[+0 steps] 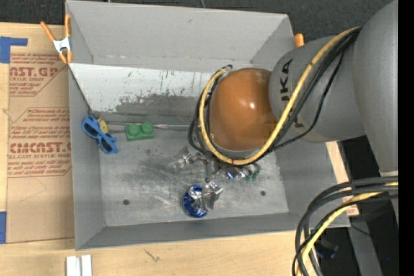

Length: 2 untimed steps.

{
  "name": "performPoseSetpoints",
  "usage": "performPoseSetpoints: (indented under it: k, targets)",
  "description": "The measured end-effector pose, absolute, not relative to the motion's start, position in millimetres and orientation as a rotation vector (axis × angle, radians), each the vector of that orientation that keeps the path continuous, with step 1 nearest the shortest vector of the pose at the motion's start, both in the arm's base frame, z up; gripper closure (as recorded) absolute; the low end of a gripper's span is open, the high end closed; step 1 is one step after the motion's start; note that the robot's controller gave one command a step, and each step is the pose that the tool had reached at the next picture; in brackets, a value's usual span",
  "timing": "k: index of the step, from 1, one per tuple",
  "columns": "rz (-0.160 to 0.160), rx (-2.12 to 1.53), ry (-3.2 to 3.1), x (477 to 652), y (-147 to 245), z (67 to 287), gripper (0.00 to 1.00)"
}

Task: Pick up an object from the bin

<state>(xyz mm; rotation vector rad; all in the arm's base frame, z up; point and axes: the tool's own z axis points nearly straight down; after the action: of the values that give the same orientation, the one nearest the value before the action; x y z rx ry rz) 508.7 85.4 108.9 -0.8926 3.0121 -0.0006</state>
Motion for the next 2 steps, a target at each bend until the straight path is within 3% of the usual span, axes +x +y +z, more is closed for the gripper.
performPoseSetpoints:
  k: [1,2]
  targets:
    - [0.001,-1.156,2.917,491.2,58.9,78.2,0.0]
    - [0.002,-1.156,2.915,491.8,59.8,79.1,1.0]
